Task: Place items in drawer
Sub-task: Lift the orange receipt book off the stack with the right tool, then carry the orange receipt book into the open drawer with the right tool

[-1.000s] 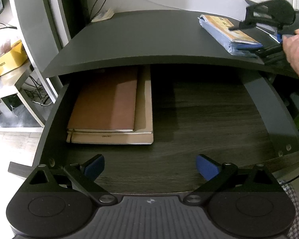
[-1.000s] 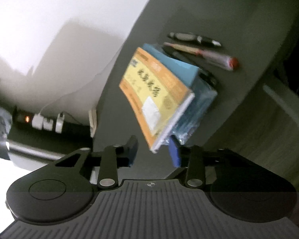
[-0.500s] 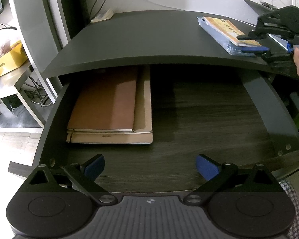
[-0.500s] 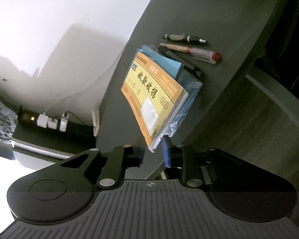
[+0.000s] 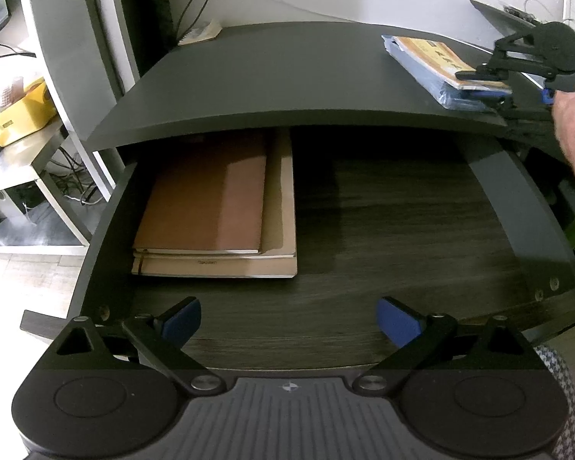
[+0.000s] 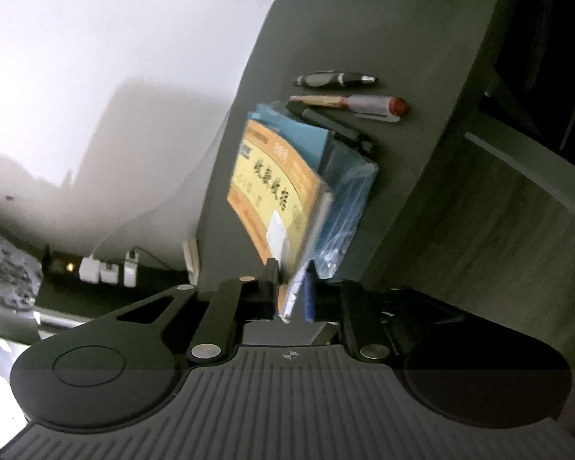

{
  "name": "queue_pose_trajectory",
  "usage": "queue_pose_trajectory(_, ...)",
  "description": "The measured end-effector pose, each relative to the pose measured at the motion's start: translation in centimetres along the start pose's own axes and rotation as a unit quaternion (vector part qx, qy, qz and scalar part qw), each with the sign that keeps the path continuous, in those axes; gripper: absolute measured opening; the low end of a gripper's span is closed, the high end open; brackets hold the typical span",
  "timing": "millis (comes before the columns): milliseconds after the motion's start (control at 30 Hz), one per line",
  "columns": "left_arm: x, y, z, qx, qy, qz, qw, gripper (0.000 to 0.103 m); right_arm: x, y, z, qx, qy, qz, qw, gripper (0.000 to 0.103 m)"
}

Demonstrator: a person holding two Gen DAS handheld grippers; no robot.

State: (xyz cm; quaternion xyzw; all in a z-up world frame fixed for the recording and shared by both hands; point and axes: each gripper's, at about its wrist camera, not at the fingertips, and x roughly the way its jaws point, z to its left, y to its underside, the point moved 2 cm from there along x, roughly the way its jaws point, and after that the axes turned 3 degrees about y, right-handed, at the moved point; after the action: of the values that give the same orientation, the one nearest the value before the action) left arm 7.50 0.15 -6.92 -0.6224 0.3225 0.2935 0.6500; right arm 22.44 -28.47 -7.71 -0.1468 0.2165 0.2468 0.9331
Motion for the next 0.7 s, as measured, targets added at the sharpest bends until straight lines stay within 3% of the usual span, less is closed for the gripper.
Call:
queue_pose_trajectory(367, -1.7, 0.1, 0.2, -0.002, -0.004, -0.019, 0.9998, 0.099, -10.3, 3.3, 2.1, -0.053, -0.098, 0.029, 0.993, 0.006)
queue_pose_trajectory(567, -2.5, 0.2, 0.5, -0.005, -0.008, -0.026, 0.9996, 0.099, -13.3, 6.2, 0.0, -0.047, -0.059, 0.074, 0.994, 0.006)
queue_pose_trajectory(700, -2.7, 0.4, 0.6, -0.006, -0.009, -0.027, 0.9996, 0.099, -10.7, 6.6, -1.8, -0.037, 0.003, 0.094, 0.995, 0.006)
